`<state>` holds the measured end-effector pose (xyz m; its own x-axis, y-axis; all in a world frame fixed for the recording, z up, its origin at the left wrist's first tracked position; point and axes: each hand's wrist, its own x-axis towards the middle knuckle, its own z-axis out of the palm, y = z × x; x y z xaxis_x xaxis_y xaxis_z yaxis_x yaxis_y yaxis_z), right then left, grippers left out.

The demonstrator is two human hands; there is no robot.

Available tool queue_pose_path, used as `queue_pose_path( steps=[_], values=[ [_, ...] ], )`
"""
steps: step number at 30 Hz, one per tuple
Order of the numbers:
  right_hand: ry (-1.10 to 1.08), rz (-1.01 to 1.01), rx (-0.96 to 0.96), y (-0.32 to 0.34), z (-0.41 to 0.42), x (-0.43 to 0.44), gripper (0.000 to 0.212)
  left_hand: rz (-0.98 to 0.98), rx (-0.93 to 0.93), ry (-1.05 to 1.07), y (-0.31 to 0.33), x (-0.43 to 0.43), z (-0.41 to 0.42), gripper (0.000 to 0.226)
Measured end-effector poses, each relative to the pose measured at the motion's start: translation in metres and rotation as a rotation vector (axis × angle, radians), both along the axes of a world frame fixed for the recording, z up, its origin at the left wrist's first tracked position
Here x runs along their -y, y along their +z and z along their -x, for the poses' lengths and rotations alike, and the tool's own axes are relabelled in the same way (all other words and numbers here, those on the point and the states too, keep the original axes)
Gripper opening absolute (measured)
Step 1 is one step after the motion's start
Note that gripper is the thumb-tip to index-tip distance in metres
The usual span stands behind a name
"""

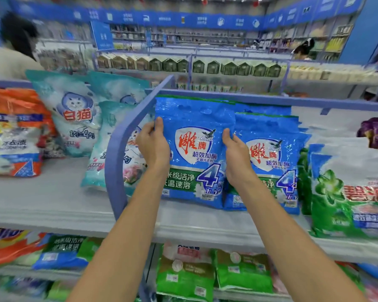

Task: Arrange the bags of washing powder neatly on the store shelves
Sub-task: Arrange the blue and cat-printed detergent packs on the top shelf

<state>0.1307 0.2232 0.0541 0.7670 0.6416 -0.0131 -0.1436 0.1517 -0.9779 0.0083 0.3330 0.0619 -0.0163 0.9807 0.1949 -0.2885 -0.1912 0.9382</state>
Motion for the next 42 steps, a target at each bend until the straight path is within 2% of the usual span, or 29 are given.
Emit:
queue_pose_path(
  steps=[2, 3, 5, 6, 8, 10, 11, 12, 15, 17, 24, 32, 42],
  values=[
    [0.0, 0.028, 0.017, -0.002, -0.002, 0.0, 0.074, 0.013, 0.001, -0.007, -0.003, -0.005, -0.007, 0.043],
    [0.003, 0.049, 0.057, 0.001, 0.004, 0.009, 0.07, 0.018, -0.008, 0.0, -0.006, -0.007, -0.008, 0.043],
    [0.053, 0.131, 0.209, -0.007, 0.012, 0.032, 0.046, 0.031, -0.032, 0.013, -0.012, -0.007, -0.006, 0.032],
    [0.081, 0.192, 0.274, -0.018, 0.018, 0.042, 0.046, 0.036, -0.034, -0.006, -0.014, -0.004, -0.004, 0.024],
    [0.155, 0.328, 0.401, -0.043, 0.037, 0.064, 0.075, 0.001, -0.057, -0.065, -0.012, 0.009, 0.005, 0.024],
    [0.208, 0.461, 0.545, -0.064, 0.048, 0.068, 0.105, -0.031, -0.213, -0.149, -0.013, 0.028, 0.017, 0.044],
    [0.202, 0.487, 0.591, -0.071, 0.047, 0.065, 0.113, -0.021, -0.34, -0.191, -0.022, 0.035, 0.023, 0.057],
    [0.181, 0.492, 0.627, -0.072, 0.046, 0.062, 0.114, -0.014, -0.471, -0.231, -0.033, 0.041, 0.031, 0.067],
    [0.123, 0.48, 0.695, -0.072, 0.04, 0.055, 0.095, -0.033, -0.831, -0.316, -0.067, 0.045, 0.049, 0.098],
    [0.128, 0.483, 0.698, -0.071, 0.037, 0.051, 0.086, -0.066, -0.931, -0.317, -0.076, 0.042, 0.05, 0.109],
    [0.102, 0.505, 0.708, -0.079, 0.025, 0.037, 0.09, -0.135, -0.924, -0.252, -0.074, 0.037, 0.039, 0.08],
    [0.016, 0.59, 0.806, -0.08, 0.037, 0.041, 0.097, -0.204, -0.851, -0.261, -0.074, 0.045, 0.047, 0.083],
    [0.022, 0.57, 0.79, -0.072, 0.035, 0.042, 0.066, -0.229, -0.896, -0.229, -0.067, 0.051, 0.048, 0.071]
  ],
)
